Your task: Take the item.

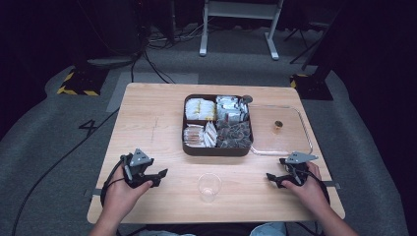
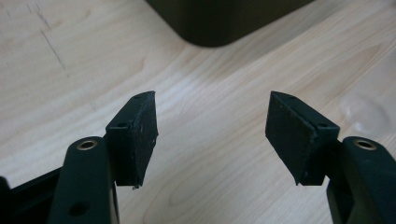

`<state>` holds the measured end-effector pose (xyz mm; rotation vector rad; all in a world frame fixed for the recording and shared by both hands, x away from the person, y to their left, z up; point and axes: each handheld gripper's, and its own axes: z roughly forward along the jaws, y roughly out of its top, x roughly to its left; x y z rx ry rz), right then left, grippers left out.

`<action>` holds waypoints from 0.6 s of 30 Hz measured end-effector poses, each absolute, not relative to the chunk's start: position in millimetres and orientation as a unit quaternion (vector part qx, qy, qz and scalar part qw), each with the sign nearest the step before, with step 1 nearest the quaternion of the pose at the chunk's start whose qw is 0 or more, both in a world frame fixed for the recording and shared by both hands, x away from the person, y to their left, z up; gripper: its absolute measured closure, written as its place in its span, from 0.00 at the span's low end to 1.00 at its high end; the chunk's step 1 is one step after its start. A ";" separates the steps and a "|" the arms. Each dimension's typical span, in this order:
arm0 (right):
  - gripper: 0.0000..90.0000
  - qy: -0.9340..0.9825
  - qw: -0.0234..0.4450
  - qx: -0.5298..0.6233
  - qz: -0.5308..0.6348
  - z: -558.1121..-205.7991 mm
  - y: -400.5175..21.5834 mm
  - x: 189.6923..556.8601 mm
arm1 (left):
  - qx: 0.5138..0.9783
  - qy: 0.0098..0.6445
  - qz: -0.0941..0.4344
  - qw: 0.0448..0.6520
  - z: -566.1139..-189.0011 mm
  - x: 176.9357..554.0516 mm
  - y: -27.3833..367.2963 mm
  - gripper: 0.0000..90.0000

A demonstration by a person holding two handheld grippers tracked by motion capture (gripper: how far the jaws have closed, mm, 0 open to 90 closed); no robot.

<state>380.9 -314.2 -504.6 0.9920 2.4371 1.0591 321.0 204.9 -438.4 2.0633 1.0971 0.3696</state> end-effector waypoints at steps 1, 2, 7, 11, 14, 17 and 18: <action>0.13 0.850 0.151 0.344 0.369 -504.6 -314.4 381.2 | 0.809 0.426 0.142 0.379 -434.4 322.9 203.8 0.39; 0.13 0.851 0.151 0.342 0.370 -504.7 -314.7 381.6 | 0.810 0.422 0.141 0.383 -431.3 325.1 202.9 0.39; 0.13 0.852 0.149 0.338 0.371 -504.7 -315.2 382.2 | 0.819 0.407 0.141 0.379 -420.0 334.5 195.9 0.38; 0.13 0.852 0.149 0.338 0.371 -504.7 -315.2 382.1 | 0.817 0.403 0.149 0.384 -407.0 342.4 189.2 0.36; 0.13 0.852 0.150 0.338 0.371 -504.7 -315.2 382.1 | 0.817 0.401 0.148 0.388 -401.8 347.7 182.6 0.36; 0.13 0.852 0.149 0.338 0.371 -504.7 -315.2 382.1 | 0.826 0.392 0.149 0.377 -400.6 351.6 176.5 0.36; 0.13 0.852 0.150 0.338 0.371 -504.7 -315.2 382.1 | 0.827 0.390 0.148 0.377 -400.4 352.5 174.6 0.36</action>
